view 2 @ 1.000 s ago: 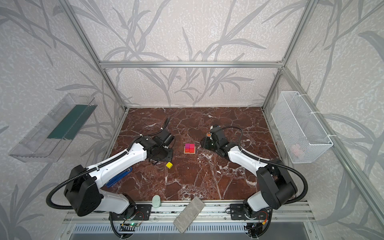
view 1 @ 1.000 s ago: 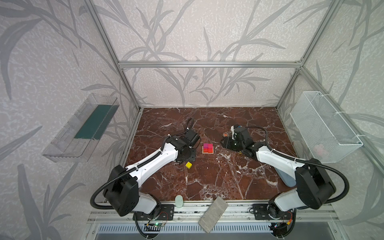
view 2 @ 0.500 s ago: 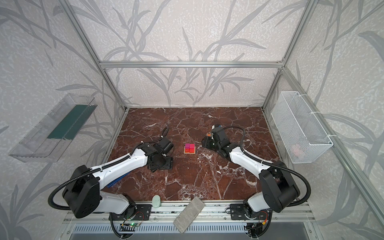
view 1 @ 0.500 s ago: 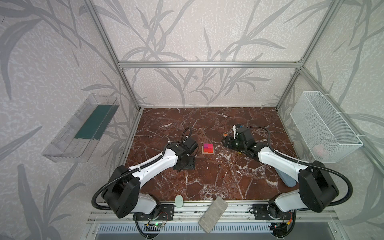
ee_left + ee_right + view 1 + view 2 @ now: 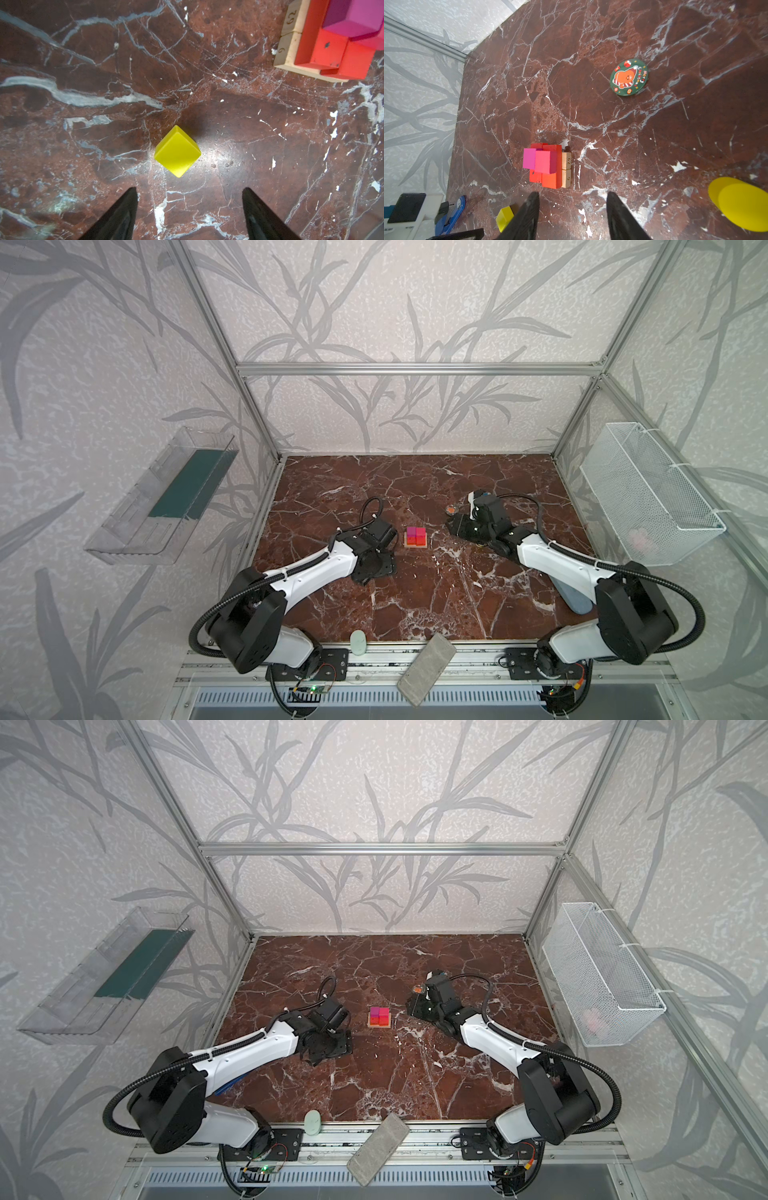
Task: Build the wood block tower
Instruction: 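Move the left gripper over the yellow cube and lower it, then close the left gripper on the yellow cube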
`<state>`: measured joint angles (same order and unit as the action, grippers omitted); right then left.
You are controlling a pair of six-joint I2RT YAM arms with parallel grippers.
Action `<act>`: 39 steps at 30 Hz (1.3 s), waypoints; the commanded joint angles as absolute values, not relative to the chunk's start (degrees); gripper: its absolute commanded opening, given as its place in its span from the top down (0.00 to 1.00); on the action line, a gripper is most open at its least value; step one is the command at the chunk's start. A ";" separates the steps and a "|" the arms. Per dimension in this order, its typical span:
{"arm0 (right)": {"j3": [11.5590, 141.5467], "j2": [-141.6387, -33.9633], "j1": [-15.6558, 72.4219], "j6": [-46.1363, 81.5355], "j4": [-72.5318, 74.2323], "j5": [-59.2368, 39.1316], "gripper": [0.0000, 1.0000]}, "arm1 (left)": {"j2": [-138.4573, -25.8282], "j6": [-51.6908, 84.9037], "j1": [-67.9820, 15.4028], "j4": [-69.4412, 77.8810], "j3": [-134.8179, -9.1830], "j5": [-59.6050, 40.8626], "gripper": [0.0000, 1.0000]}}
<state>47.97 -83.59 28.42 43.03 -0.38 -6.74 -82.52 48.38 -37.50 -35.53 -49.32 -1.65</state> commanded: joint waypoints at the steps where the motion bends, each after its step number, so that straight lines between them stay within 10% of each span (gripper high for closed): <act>1: 47.43 -82.35 28.12 42.45 -0.45 -6.24 0.47 | -84.33 51.02 -37.71 -33.84 -48.53 -0.66 0.23; 39: 46.85 -83.84 26.62 42.71 0.26 -7.45 0.46 | -95.43 45.56 -37.75 -34.22 -53.78 2.90 0.52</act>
